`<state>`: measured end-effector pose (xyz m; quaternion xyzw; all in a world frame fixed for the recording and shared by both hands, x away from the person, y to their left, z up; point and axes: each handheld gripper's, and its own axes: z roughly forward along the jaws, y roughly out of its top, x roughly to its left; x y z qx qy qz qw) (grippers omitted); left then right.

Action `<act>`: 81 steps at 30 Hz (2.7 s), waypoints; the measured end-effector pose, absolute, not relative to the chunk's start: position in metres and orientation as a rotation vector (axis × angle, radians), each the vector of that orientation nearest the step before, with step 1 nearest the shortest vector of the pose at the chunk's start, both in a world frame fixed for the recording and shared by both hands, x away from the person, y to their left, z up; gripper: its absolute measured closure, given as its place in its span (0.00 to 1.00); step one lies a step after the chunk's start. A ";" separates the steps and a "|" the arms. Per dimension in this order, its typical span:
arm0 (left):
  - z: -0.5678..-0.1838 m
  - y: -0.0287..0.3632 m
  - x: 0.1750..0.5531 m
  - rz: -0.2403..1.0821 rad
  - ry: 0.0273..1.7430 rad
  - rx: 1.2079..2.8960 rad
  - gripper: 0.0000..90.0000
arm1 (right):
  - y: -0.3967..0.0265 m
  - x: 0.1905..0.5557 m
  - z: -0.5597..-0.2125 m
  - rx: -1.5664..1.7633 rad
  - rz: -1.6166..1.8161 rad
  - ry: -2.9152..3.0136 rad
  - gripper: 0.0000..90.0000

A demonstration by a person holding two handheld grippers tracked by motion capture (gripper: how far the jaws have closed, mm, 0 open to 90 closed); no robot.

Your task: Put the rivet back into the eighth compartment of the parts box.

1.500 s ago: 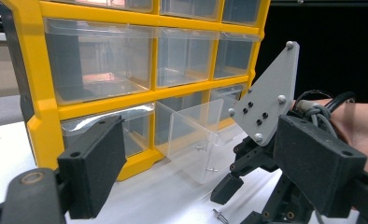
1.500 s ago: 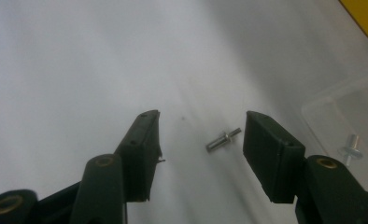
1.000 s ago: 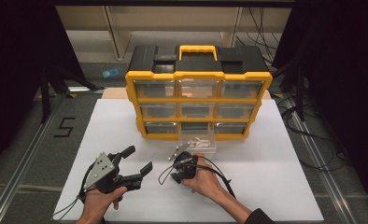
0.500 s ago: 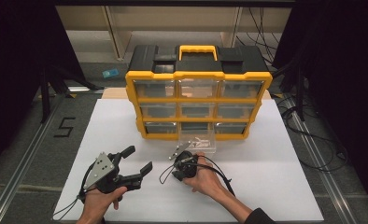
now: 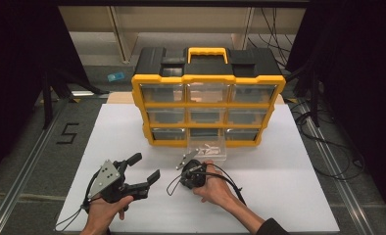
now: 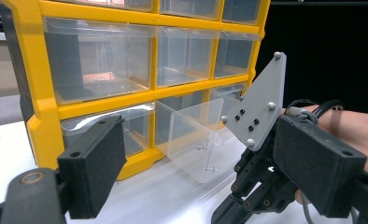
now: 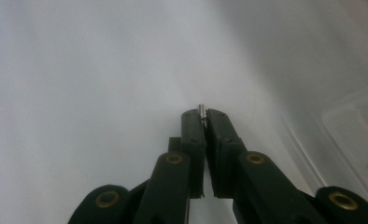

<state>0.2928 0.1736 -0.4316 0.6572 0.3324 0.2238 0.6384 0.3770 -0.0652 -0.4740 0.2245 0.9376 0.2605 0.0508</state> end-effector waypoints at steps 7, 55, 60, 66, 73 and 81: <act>-0.431 0.174 0.293 0.511 0.757 1.496 0.19 | -0.062 0.374 -0.470 0.639 0.792 2.866 0.96; -0.432 0.174 0.293 0.512 0.757 1.496 0.18 | -0.114 0.383 -0.370 0.593 1.104 2.624 0.96; -0.432 0.174 0.293 0.512 0.758 1.495 0.18 | -0.120 0.385 -0.367 0.604 1.115 2.605 0.96; -0.432 0.174 0.293 0.512 0.757 1.497 0.18 | -0.125 0.388 -0.365 0.614 1.119 2.593 0.96; -0.432 0.174 0.293 0.512 0.758 1.499 0.19 | -0.134 0.394 -0.364 0.639 1.108 2.573 0.96; -0.432 0.174 0.293 0.508 0.758 1.502 0.18 | -0.144 0.403 -0.370 0.683 1.085 2.536 0.96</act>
